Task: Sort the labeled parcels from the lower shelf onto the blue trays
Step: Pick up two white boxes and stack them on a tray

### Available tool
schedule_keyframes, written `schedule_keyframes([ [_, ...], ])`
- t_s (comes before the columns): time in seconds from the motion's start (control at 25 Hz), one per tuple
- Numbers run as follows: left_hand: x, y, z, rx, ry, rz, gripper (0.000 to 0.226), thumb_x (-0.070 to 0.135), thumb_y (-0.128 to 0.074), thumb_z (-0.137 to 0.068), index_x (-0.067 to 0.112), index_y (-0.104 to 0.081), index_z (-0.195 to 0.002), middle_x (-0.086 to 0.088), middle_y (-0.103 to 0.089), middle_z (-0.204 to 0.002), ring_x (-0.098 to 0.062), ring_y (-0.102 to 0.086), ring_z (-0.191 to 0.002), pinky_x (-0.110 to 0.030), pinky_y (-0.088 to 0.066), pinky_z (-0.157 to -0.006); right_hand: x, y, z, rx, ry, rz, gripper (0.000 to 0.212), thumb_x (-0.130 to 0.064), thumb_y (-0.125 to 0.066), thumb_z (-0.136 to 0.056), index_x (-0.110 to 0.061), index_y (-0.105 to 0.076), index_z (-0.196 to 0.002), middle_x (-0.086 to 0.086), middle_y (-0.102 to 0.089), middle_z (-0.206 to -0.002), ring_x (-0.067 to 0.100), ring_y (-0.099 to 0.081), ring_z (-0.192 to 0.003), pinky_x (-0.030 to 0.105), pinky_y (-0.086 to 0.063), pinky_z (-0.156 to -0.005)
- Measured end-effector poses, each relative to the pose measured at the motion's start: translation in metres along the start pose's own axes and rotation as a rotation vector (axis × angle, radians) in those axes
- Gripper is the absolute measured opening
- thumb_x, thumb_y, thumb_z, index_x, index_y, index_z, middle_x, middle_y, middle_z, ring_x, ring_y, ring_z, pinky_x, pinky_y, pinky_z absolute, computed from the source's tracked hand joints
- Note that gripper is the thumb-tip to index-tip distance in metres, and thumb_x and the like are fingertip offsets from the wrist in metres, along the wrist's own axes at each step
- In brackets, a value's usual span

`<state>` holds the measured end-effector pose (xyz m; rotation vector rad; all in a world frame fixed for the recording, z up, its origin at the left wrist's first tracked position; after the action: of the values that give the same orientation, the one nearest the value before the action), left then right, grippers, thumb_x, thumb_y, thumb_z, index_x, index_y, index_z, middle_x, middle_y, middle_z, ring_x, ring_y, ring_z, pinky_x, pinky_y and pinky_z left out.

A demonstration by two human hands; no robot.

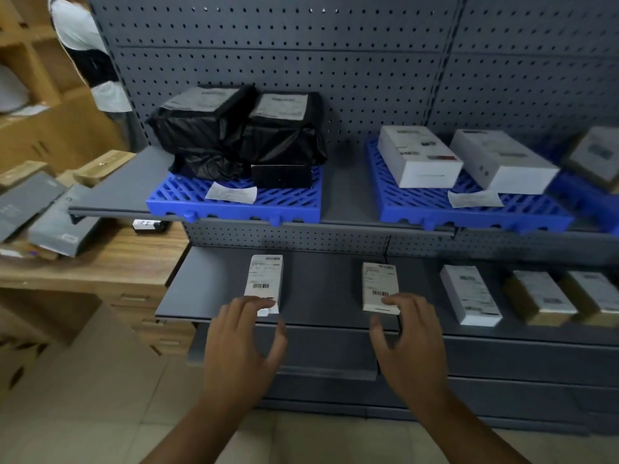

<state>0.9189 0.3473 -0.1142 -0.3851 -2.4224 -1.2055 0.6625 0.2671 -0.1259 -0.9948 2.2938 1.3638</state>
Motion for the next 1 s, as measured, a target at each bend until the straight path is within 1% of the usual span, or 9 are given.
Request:
schedule_keyframes([
  [0.16,-0.020,-0.017,-0.001,-0.024,0.086,-0.007,0.030,0.040,-0.066,-0.090,0.022,-0.063,-0.114,0.006,-0.062,-0.107,-0.013,-0.056,-0.098,-0.034,-0.049,-0.082,0.014,-0.009,0.000,-0.042,-0.034,0.014,0.027,-0.023,-0.075,-0.086,-0.020,-0.060,-0.109,-0.001,-0.061,-0.109,0.021,-0.056,-0.103,0.044,-0.052,-0.086],
  [0.32,-0.052,-0.040,-0.010,-0.128,0.236,-0.025,0.034,0.038,-0.075,-0.088,0.021,-0.065,-0.115,0.005,-0.064,-0.107,-0.016,-0.060,-0.097,-0.036,-0.052,-0.082,0.031,-0.019,-0.008,-0.102,-0.174,0.045,0.032,-0.025,-0.075,-0.085,-0.020,-0.061,-0.113,-0.003,-0.058,-0.111,0.025,-0.058,-0.107,0.046,-0.055,-0.089],
  [0.44,-0.068,-0.055,-0.021,-0.208,0.286,-0.075,0.037,0.042,-0.072,-0.090,0.022,-0.065,-0.120,0.002,-0.065,-0.114,-0.016,-0.059,-0.103,-0.034,-0.050,-0.087,0.042,-0.025,-0.022,-0.104,-0.267,0.056,0.033,-0.025,-0.075,-0.087,-0.016,-0.063,-0.116,0.006,-0.060,-0.115,0.030,-0.059,-0.108,0.046,-0.054,-0.091],
  [0.52,-0.080,-0.064,-0.030,-0.248,0.309,-0.107,0.039,0.041,-0.071,-0.090,0.019,-0.066,-0.122,-0.004,-0.067,-0.118,-0.023,-0.060,-0.108,-0.039,-0.050,-0.090,0.052,-0.027,-0.030,-0.098,-0.284,0.053,0.029,-0.022,-0.074,-0.089,-0.011,-0.065,-0.115,0.010,-0.060,-0.114,0.031,-0.060,-0.104,0.047,-0.054,-0.089],
  [0.6,-0.094,-0.073,-0.032,-0.269,0.374,-0.128,0.039,0.039,-0.071,-0.090,0.016,-0.066,-0.122,-0.009,-0.067,-0.121,-0.029,-0.059,-0.113,-0.044,-0.050,-0.093,0.069,-0.032,-0.035,-0.110,-0.302,0.043,0.026,-0.021,-0.073,-0.090,-0.010,-0.067,-0.113,0.011,-0.060,-0.113,0.031,-0.061,-0.101,0.045,-0.055,-0.088],
  [0.72,-0.115,-0.096,-0.030,-0.283,0.456,-0.170,0.042,0.042,-0.070,-0.091,0.015,-0.066,-0.123,-0.013,-0.065,-0.125,-0.035,-0.056,-0.118,-0.048,-0.050,-0.095,0.107,-0.050,-0.047,-0.145,-0.375,0.076,0.029,-0.027,-0.074,-0.089,-0.011,-0.067,-0.112,0.012,-0.062,-0.114,0.032,-0.063,-0.101,0.040,-0.055,-0.084],
  [0.8,-0.128,-0.127,-0.031,-0.312,0.433,-0.246,0.048,0.046,-0.069,-0.091,0.016,-0.064,-0.127,-0.014,-0.064,-0.129,-0.036,-0.055,-0.120,-0.050,-0.049,-0.097,0.142,-0.082,-0.055,-0.221,-0.384,0.170,0.041,-0.036,-0.073,-0.089,-0.008,-0.066,-0.117,0.017,-0.063,-0.119,0.036,-0.061,-0.108,0.043,-0.054,-0.087],
  [0.88,-0.144,-0.160,-0.037,-0.307,0.456,-0.269,0.057,0.050,-0.068,-0.091,0.013,-0.060,-0.133,-0.017,-0.061,-0.133,-0.038,-0.055,-0.123,-0.050,-0.046,-0.101,0.177,-0.116,-0.062,-0.284,-0.436,0.241,0.062,-0.048,-0.071,-0.089,-0.002,-0.061,-0.128,0.024,-0.061,-0.129,0.041,-0.056,-0.118,0.048,-0.051,-0.094],
  [1.0,-0.170,-0.192,-0.034,-0.212,0.598,-0.229,0.073,0.055,-0.069,-0.089,0.004,-0.053,-0.138,-0.024,-0.058,-0.133,-0.042,-0.053,-0.123,-0.052,-0.044,-0.102,0.221,-0.151,-0.064,-0.245,-0.607,0.195,0.096,-0.065,-0.070,-0.081,0.001,-0.044,-0.146,0.026,-0.051,-0.143,0.043,-0.047,-0.132,0.051,-0.044,-0.107],
])
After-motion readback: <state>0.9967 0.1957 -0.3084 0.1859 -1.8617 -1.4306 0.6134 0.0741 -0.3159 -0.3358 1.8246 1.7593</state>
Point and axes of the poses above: each hand's wrist, its own z-axis away from the middle knuckle, its own y-axis out of the back of the hand, x = y × z, the point moved 4 cm from there along -z, towards the middle knuckle
